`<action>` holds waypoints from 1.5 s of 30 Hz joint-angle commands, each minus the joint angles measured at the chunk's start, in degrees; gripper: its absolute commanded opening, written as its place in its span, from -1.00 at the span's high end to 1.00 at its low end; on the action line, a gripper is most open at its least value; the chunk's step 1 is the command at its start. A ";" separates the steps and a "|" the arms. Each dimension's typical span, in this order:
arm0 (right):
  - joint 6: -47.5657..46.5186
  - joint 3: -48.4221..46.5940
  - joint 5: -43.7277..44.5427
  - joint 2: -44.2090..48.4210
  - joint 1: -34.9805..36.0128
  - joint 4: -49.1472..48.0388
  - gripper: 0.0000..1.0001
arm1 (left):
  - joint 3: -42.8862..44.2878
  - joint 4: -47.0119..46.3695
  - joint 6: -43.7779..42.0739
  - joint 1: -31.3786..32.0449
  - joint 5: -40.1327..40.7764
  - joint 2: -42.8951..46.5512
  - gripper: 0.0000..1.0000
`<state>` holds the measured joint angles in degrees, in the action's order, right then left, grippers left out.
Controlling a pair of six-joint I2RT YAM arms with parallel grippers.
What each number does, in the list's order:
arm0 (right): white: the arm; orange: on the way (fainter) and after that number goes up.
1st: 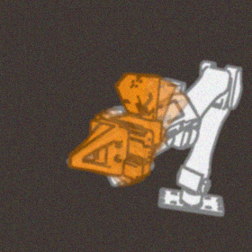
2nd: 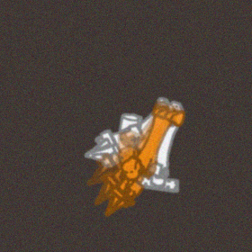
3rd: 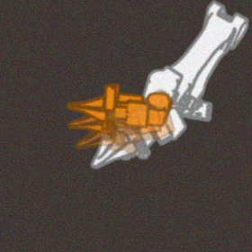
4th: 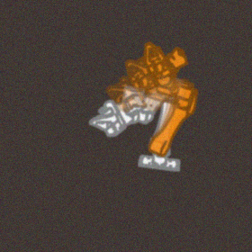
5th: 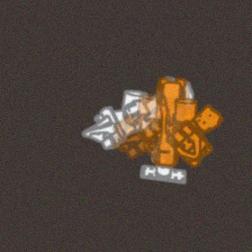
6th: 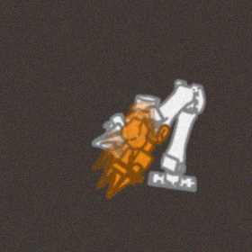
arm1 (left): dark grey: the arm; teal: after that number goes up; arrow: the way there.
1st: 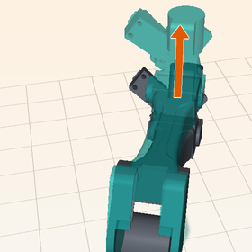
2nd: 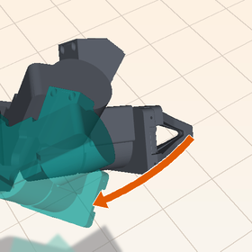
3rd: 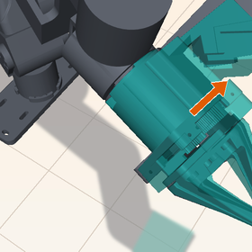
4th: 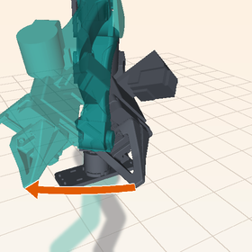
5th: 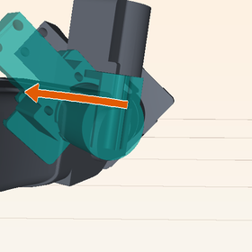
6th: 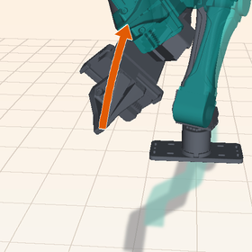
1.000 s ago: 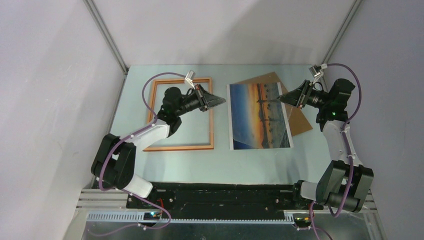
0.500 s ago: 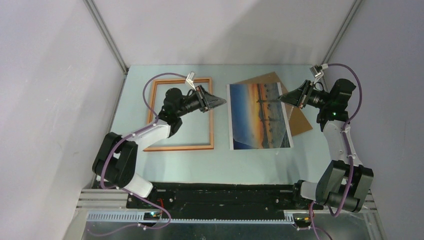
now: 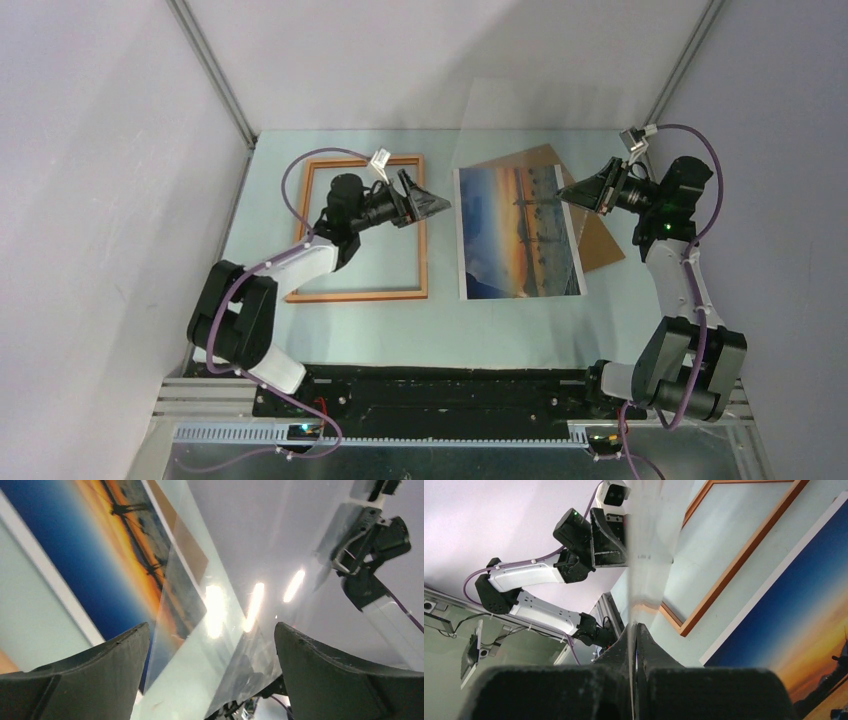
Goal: Put the photo into the frame
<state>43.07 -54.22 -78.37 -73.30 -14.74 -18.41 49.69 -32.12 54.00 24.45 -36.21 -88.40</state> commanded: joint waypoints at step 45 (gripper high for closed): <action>-3.64 -5.23 7.26 -8.98 16.30 2.51 1.00 | 26.07 65.19 -46.75 -37.75 25.86 -20.74 -0.46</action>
<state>41.69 -56.88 -70.89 -83.94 1.06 -16.62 73.71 33.15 8.45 -12.99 -10.33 -108.14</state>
